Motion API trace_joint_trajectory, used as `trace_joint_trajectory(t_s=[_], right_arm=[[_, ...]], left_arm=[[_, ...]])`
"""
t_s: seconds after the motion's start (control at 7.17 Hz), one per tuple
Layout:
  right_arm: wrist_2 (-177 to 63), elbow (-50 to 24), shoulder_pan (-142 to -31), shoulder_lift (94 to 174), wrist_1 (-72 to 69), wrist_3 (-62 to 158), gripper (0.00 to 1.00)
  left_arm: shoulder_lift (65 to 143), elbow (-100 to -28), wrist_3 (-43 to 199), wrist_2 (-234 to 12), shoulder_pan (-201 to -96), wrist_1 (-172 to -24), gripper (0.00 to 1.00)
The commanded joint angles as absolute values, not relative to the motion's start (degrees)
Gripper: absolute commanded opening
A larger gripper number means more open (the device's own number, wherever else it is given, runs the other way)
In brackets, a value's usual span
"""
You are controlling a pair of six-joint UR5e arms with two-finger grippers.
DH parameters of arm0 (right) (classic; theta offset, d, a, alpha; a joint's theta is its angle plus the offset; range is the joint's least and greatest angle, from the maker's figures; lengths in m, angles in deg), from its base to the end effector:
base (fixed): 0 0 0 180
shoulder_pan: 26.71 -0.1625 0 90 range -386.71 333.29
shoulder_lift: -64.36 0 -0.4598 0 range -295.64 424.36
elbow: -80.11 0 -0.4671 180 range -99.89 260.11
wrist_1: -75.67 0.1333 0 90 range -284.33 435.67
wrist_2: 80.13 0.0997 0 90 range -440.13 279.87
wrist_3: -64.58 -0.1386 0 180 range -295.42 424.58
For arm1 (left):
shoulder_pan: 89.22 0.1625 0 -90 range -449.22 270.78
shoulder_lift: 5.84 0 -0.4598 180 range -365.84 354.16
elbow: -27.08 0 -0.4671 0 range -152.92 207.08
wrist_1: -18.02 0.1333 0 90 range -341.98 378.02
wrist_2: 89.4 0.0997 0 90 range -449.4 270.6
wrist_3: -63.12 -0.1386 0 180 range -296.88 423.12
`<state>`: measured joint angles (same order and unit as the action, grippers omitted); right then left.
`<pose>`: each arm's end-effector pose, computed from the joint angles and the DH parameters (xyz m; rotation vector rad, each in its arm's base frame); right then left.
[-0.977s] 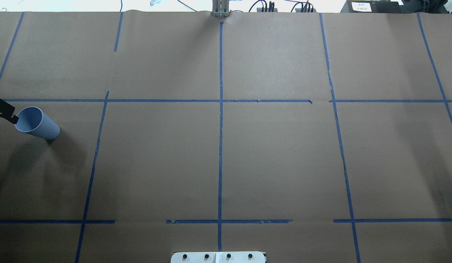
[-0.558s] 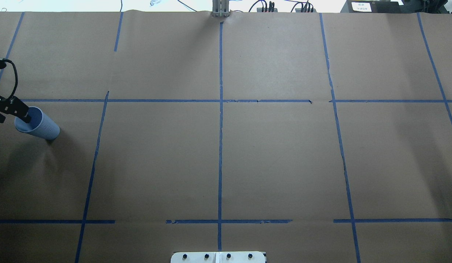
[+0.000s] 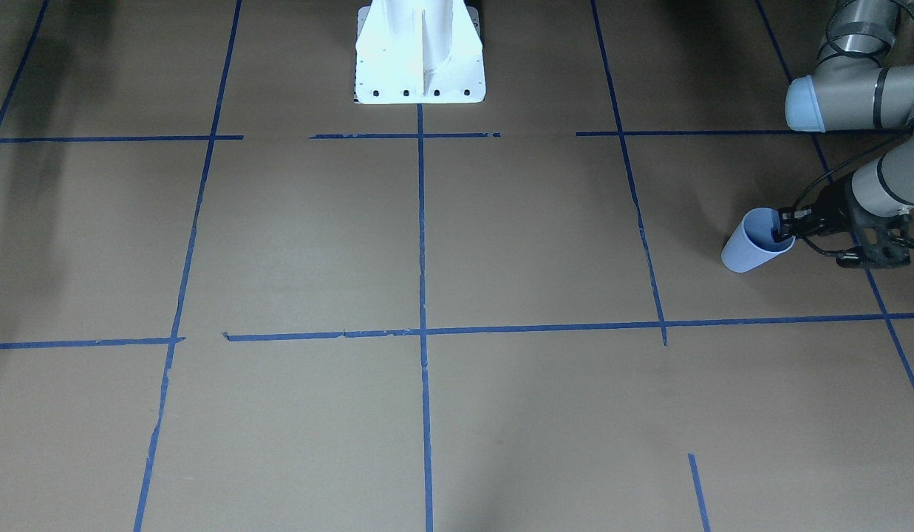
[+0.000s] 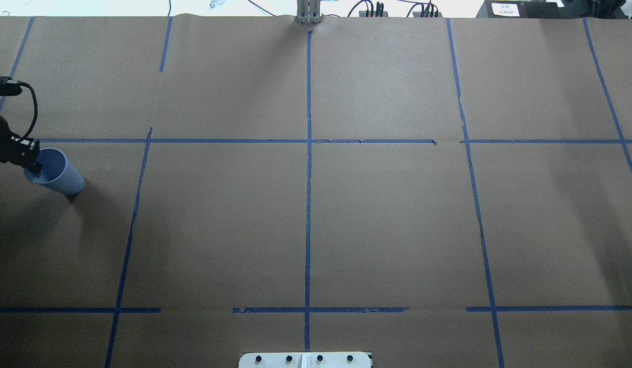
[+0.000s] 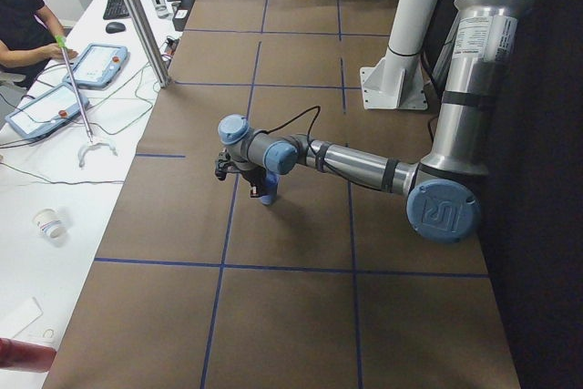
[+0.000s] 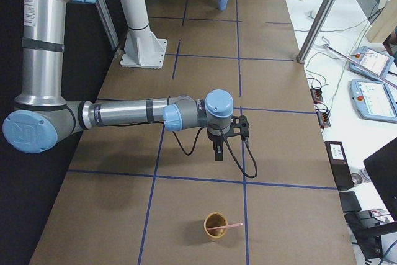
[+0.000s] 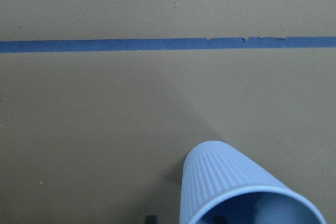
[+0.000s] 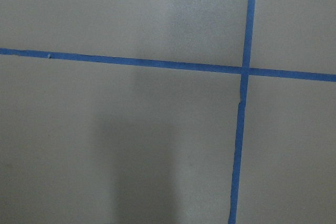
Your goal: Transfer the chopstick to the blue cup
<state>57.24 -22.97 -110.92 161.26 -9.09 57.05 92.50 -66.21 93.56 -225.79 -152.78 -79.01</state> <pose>-0.0218 -0.5259 0.6410 0.0910 -0.8400 -0.0538 0.2596 -0.5960 0.5819 -0.1115 0.8515 0.0664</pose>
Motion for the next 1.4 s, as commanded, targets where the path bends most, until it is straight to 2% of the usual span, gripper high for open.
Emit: trace_joint_trajectory(t_s=[0.0,0.42,0.7,1.26], right_arm=[[57.24,-23.16,-110.91,161.21,-9.06,57.02,1.00],[58.21,-22.90,-110.82,161.21,-9.06,57.11,1.00],[58.21,-22.89,-110.65,160.68,-9.06,57.11,1.00],[57.86,-23.42,-109.24,160.33,-8.88,54.38,1.00]], left_arm=[[102.72,-69.58,110.90,-228.42,-149.28,-78.66,0.00],[120.32,-70.48,135.32,-217.97,-131.48,-78.57,0.00],[127.89,-65.94,137.21,-209.57,-125.10,-78.22,0.00],[130.30,-61.08,137.13,-206.65,-121.31,-78.31,0.00]])
